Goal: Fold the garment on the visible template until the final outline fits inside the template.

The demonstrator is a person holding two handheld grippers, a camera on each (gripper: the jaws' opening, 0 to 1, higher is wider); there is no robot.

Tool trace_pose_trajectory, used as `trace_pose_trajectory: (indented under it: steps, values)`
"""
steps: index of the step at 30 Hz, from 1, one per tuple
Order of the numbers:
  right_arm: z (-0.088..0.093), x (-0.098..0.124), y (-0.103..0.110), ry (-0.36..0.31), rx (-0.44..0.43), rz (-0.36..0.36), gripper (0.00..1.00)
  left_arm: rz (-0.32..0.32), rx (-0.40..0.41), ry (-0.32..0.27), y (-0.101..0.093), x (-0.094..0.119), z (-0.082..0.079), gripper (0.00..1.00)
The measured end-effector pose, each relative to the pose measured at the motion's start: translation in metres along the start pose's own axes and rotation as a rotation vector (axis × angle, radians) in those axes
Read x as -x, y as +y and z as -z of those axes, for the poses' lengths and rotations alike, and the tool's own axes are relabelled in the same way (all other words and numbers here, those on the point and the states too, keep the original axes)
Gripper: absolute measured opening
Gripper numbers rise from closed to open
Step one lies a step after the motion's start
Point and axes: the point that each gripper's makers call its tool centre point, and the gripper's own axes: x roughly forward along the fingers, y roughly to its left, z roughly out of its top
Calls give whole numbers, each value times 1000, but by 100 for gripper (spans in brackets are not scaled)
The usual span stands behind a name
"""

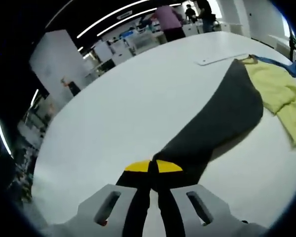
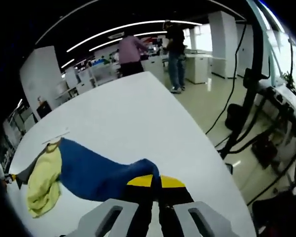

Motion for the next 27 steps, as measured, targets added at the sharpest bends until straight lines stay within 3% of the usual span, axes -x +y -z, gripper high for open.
trace_pose_trajectory:
  steps: [13,19,22,27]
  values:
    - [11,-5,-8,47,52,10,0,-8,2,12,2,-3,2,0]
    - [9,-1,-20,34,43,49,3,-40,0,6,8,6,1,2]
    - [7,4,-16,21,49,30,12,-33,8,-13,7,10,-2,9]
    - [1,11,16,-11,85,-95,32,59,55,-110,-15,22,-16,22]
